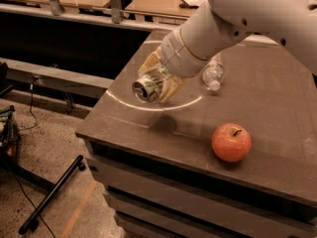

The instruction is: Pick 7up can

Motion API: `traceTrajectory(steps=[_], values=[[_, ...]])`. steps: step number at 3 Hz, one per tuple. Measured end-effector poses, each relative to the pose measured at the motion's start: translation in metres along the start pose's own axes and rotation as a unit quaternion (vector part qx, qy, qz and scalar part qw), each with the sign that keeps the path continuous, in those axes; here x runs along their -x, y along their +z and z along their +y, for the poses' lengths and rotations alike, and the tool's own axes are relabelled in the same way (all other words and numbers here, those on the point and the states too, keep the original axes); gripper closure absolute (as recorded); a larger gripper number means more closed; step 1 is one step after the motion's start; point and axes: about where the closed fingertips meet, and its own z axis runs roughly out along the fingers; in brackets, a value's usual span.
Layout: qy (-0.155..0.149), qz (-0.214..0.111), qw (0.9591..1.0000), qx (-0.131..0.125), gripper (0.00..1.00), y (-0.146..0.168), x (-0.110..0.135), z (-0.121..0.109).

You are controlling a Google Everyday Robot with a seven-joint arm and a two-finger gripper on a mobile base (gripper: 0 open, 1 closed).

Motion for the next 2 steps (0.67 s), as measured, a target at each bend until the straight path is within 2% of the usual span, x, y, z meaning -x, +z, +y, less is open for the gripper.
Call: traceTrajectory(steps=[2], values=[[0.003,0.009,0.9999,-0.006,1.00,-0.0017,0.0017,0.0019]])
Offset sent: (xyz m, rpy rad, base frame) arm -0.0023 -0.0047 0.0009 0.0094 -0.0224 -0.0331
